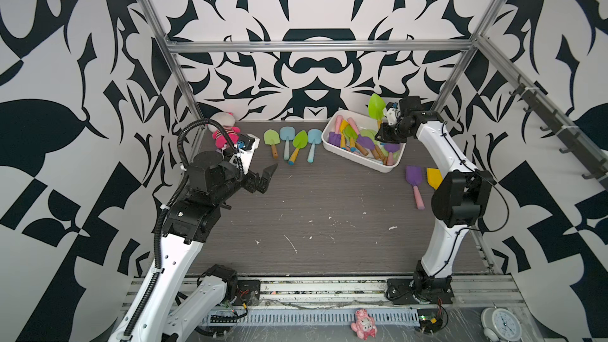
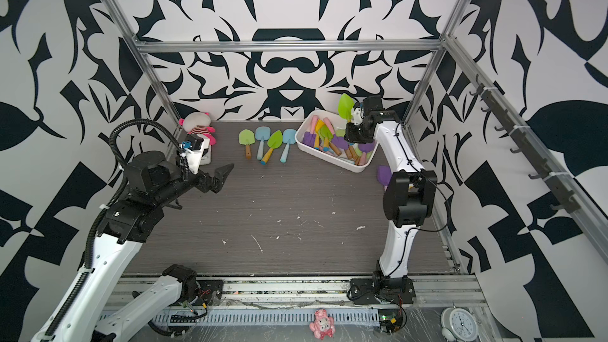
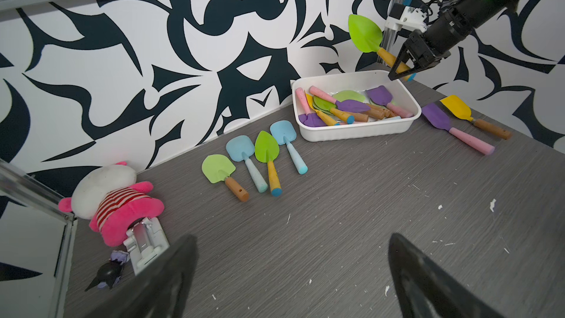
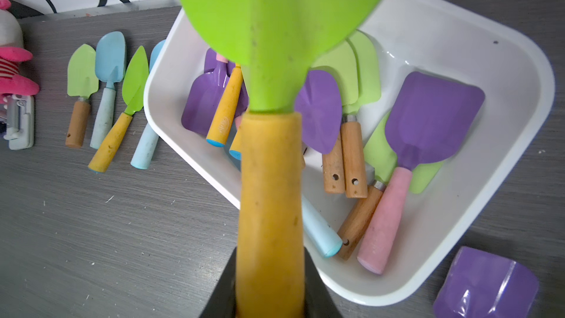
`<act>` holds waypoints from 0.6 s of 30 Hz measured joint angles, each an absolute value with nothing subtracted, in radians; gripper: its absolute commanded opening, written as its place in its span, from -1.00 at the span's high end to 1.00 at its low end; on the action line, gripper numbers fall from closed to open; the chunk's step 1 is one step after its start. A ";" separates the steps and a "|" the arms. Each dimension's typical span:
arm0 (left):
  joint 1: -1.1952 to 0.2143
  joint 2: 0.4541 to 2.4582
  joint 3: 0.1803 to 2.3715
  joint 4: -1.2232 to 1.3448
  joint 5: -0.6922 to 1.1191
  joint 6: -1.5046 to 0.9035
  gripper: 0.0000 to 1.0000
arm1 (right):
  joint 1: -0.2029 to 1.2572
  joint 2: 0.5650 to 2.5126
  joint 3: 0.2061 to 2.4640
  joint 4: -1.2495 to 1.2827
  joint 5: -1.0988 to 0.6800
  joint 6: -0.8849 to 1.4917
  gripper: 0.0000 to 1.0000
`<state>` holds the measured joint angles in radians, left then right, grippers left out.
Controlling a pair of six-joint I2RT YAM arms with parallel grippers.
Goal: Take the shovel out of the storage box
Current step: Pick up the shovel from the storage box, then place the shovel at the center of the board.
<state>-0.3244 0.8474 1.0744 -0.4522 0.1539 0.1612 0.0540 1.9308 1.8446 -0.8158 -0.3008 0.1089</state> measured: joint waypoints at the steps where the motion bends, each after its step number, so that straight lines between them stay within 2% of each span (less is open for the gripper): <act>1: -0.325 0.853 1.074 -0.448 0.156 0.161 -0.99 | 0.054 1.917 1.827 -0.811 -0.303 0.113 1.00; 18: -0.324 0.916 1.075 -0.386 0.202 0.160 -0.99 | 0.054 1.546 1.370 -0.720 -0.347 0.223 1.00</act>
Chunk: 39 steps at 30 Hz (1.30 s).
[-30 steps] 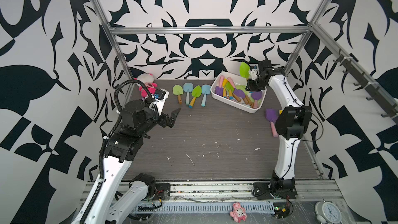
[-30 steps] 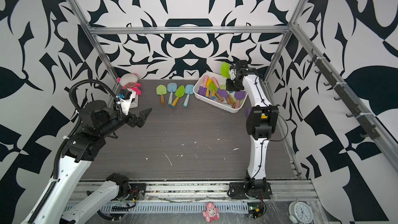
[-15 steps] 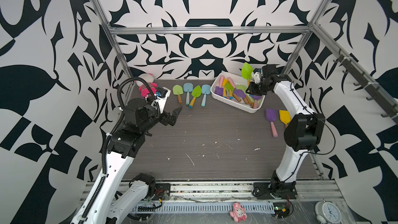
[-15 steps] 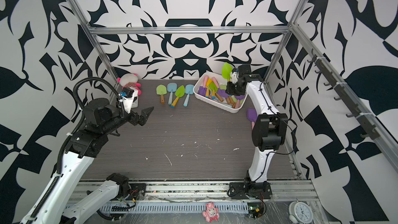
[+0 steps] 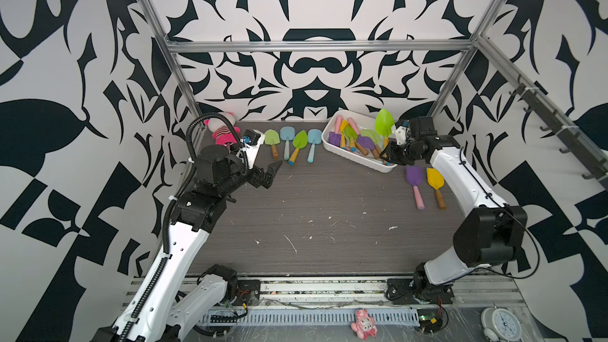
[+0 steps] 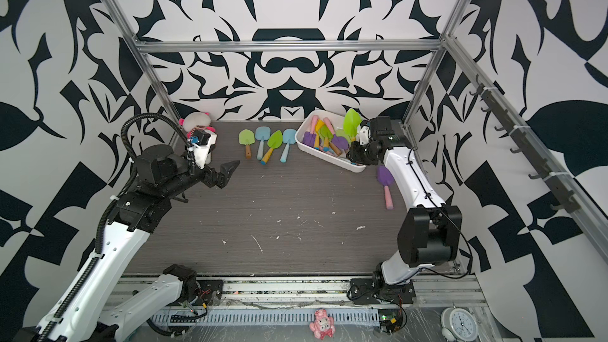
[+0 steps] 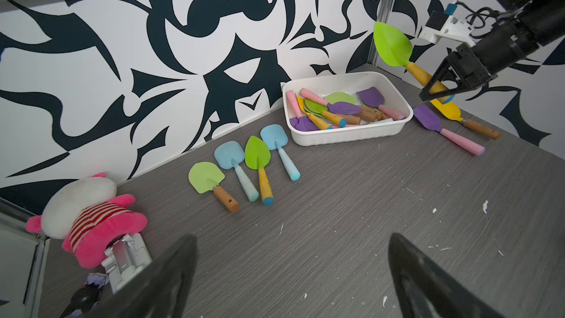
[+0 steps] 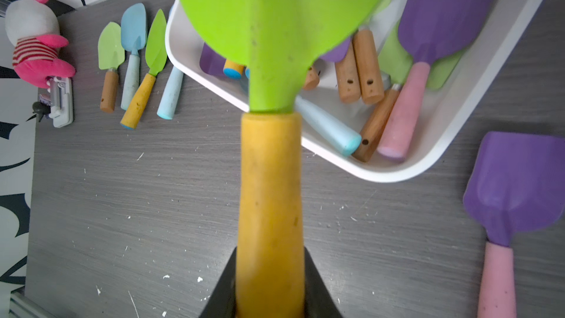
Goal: Take the shovel out of the storage box
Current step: Place the shovel at the center of the board.
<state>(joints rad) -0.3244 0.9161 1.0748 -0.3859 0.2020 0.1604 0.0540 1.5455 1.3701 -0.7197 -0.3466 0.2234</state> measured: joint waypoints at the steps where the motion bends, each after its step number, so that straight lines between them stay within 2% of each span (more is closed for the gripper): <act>1: -0.324 0.918 1.075 -0.383 0.204 0.160 -0.99 | 0.054 1.529 1.340 -0.719 -0.350 0.232 1.00; 21: -0.325 0.934 1.075 -0.370 0.207 0.150 -0.99 | 0.079 1.361 0.922 -0.754 -0.389 0.361 1.00; 27: -0.324 0.933 1.075 -0.369 0.207 0.146 -0.99 | 0.079 1.395 0.889 -0.767 -0.376 0.363 1.00; 39: -0.325 0.920 1.058 -0.363 0.207 0.146 -0.99 | 0.078 1.589 0.889 -0.749 -0.305 0.305 1.00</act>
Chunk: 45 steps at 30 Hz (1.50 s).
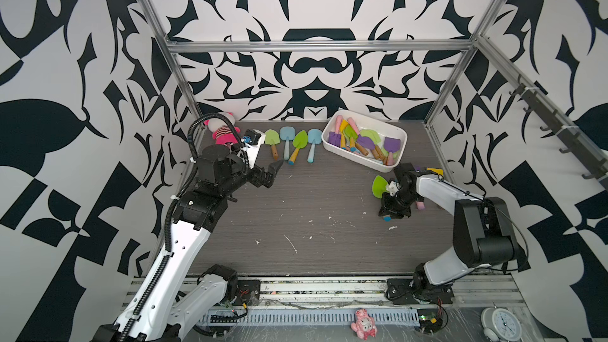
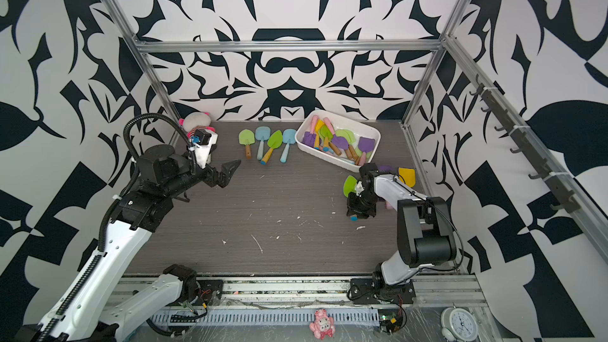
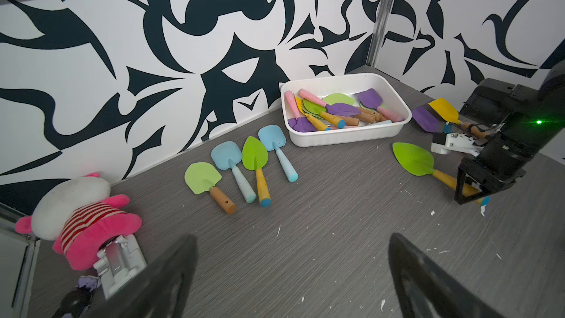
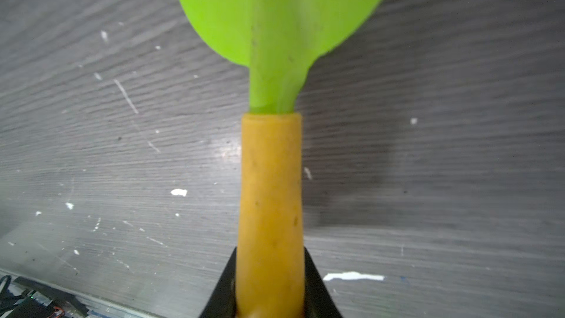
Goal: Take the shovel out of the storage box
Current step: Place the shovel at the center of the board.
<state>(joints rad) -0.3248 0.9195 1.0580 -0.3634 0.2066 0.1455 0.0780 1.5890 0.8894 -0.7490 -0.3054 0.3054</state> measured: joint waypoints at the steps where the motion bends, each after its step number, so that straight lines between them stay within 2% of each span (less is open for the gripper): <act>1: -0.324 0.919 1.058 -0.363 0.206 0.146 -0.99 | 0.076 1.599 0.891 -0.743 -0.303 0.297 1.00; 28: -0.324 0.885 1.058 -0.387 0.198 0.157 -0.99 | -0.027 1.700 0.986 -0.788 -0.291 0.199 0.95; 37: -0.324 0.879 1.053 -0.388 0.196 0.157 -0.99 | -0.031 1.748 1.031 -0.841 -0.284 0.170 0.55; 45: -0.325 0.865 1.039 -0.389 0.183 0.155 -0.99 | -0.039 1.776 1.069 -0.862 -0.205 0.169 0.24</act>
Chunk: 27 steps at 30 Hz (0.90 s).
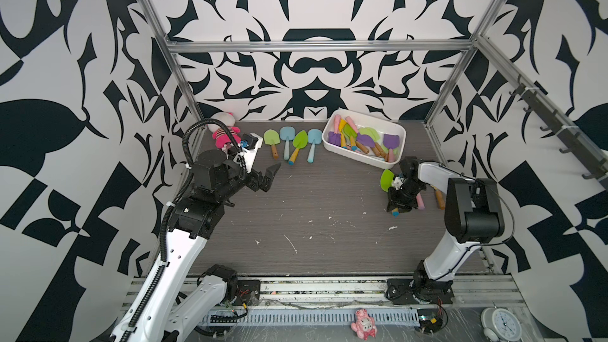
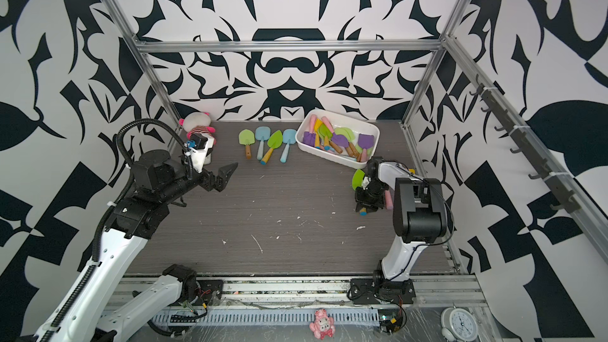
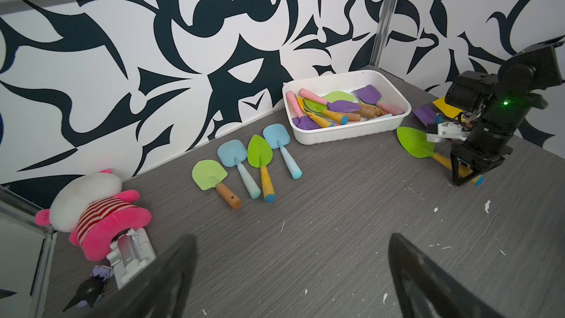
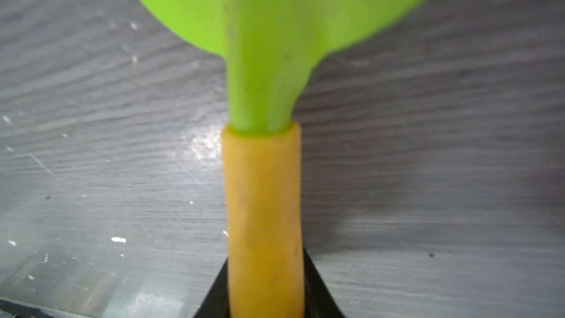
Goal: Take the shovel out of the storage box
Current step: Place the shovel at the center of the board.
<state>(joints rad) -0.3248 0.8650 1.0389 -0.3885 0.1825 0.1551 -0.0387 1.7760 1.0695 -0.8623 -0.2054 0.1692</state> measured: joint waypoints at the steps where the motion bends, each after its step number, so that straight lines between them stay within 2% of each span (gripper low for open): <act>1: -0.324 0.865 1.039 -0.389 0.181 0.154 -0.99 | -0.039 1.776 1.071 -0.863 -0.196 0.168 0.22; 12: -0.324 0.865 1.039 -0.389 0.179 0.146 -0.99 | -0.040 1.797 1.103 -0.871 -0.157 0.175 0.22; 21: -0.324 0.865 1.039 -0.389 0.172 0.146 -0.99 | -0.040 1.773 1.109 -0.849 -0.178 0.197 -0.06; 27: -0.324 0.865 1.039 -0.389 0.163 0.147 -0.99 | -0.040 1.613 1.127 -0.813 -0.196 0.216 -0.22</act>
